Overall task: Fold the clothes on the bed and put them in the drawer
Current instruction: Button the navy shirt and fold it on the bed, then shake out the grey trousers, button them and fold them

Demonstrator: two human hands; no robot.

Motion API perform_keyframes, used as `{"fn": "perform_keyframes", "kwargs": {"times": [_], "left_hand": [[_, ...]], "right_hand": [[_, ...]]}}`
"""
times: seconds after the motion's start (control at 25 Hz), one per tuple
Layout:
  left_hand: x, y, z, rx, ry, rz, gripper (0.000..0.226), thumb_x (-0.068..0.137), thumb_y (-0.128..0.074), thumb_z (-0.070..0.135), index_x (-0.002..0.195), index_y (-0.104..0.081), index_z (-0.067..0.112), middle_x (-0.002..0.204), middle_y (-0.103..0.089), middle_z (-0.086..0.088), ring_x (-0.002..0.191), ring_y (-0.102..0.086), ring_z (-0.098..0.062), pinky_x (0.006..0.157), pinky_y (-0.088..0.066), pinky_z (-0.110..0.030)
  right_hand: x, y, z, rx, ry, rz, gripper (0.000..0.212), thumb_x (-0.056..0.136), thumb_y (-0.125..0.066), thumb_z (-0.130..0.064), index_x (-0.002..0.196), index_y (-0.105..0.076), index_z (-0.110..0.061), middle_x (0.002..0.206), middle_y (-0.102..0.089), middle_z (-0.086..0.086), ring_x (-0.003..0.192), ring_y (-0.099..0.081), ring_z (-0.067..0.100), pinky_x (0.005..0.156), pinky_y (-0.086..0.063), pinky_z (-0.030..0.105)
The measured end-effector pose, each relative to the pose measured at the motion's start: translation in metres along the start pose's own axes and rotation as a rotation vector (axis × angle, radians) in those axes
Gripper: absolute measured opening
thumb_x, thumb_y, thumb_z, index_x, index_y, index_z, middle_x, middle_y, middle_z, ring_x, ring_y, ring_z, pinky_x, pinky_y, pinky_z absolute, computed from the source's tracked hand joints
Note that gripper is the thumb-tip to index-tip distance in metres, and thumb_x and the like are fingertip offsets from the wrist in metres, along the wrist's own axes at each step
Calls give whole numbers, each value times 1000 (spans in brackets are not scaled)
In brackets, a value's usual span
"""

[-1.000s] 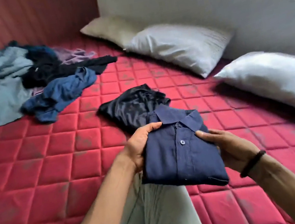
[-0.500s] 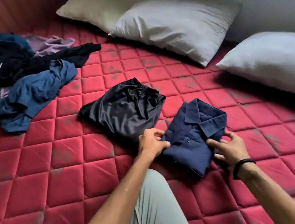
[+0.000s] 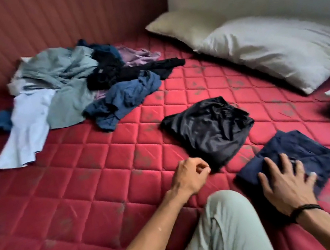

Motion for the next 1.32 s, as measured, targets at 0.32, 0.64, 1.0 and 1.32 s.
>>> {"fn": "perform_keyframes", "kwargs": {"times": [0.32, 0.64, 1.0, 1.32], "left_hand": [[-27, 135, -157, 286, 332, 361, 15, 87, -72, 38, 98, -70, 28, 105, -67, 5, 108, -63, -21, 91, -50, -33], [-28, 235, -274, 576, 466, 418, 91, 73, -34, 96, 151, -34, 49, 165, -24, 6, 154, -18, -24, 124, -14, -51], [-6, 305, -359, 603, 580, 622, 72, 97, -19, 74, 160, -26, 40, 172, -11, -5, 159, -3, -26, 126, -3, -58], [-25, 318, -353, 175, 280, 1054, 55, 101, -42, 55, 135, -61, 17, 128, -68, -2, 121, -60, -22, 105, -44, -37]], "right_hand": [[25, 13, -286, 336, 796, -272, 45, 94, -62, -41, 132, -60, -18, 122, -68, 4, 103, -68, 21, 92, -50, 32], [112, -38, -515, 177, 780, -84, 71, 94, -60, -38, 156, -27, -34, 138, -41, 13, 126, -43, 41, 103, -42, 48], [129, -47, -685, -180, 1100, 362, 27, 92, -59, -18, 117, -70, -17, 162, -32, 16, 153, -16, 42, 115, -6, 75], [110, -19, -677, 170, 1023, -5, 34, 83, -62, -16, 114, -72, -27, 109, -73, 12, 105, -68, 37, 87, -56, 40]]}}
Point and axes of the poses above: each hand's wrist, its own x-axis towards the middle knuckle, its own y-axis out of the back of the hand, z = x × y, the point moved 4 cm from there along x, towards the middle knuckle
